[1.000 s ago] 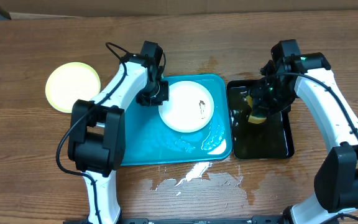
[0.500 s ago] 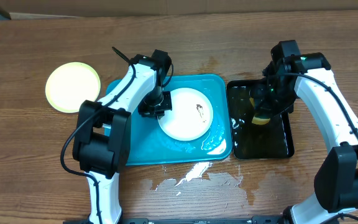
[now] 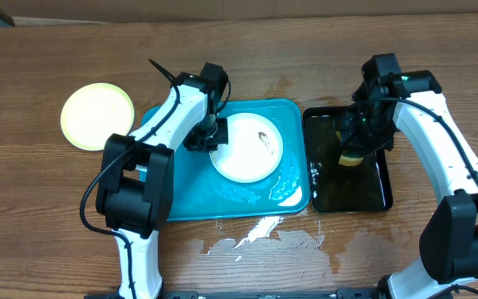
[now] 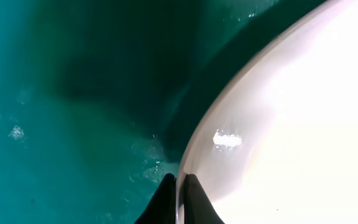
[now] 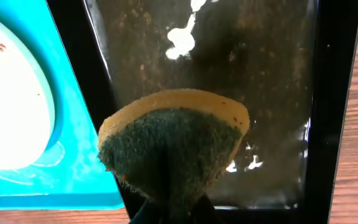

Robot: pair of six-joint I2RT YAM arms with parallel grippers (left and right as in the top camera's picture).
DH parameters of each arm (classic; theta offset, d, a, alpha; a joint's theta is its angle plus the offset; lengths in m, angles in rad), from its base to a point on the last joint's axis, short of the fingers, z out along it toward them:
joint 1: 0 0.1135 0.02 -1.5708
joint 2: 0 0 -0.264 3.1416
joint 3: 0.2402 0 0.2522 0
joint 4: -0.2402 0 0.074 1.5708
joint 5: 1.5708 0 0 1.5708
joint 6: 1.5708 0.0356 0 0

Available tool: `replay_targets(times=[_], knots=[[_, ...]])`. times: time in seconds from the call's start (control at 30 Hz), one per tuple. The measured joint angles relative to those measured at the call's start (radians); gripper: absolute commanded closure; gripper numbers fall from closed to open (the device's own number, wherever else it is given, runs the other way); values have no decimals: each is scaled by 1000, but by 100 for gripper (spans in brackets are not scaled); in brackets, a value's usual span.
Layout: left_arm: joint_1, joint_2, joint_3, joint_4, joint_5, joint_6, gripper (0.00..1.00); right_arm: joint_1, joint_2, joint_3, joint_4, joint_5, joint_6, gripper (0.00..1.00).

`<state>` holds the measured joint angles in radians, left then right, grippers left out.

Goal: Clean dirty plates on tray and stack at the side
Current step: 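Lift the sponge from the black tray with the right gripper, then carry the sponge onto the white plate with the right gripper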

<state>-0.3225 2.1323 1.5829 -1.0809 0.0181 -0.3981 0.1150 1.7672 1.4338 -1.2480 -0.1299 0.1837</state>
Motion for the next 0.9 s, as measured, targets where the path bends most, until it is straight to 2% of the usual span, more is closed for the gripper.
replay_targets(times=[0.17, 0.33, 0.53, 0.7, 0.9], knots=[[-10, -2, -8, 3, 0, -47, 96, 0, 0, -28, 18, 0, 11, 96], [-25, -2, -13, -3, 0, -71, 91, 0, 0, -34, 31, -38, 9, 96], [-25, -2, -19, 2, 5, -44, 91, 13, 0, -34, 81, -289, -126, 96], [-25, -2, -20, 12, 7, 21, 92, 116, 0, -34, 167, -307, -177, 96], [-25, -2, -21, 28, 7, 105, 93, 325, 12, -34, 287, -180, -195, 96]])
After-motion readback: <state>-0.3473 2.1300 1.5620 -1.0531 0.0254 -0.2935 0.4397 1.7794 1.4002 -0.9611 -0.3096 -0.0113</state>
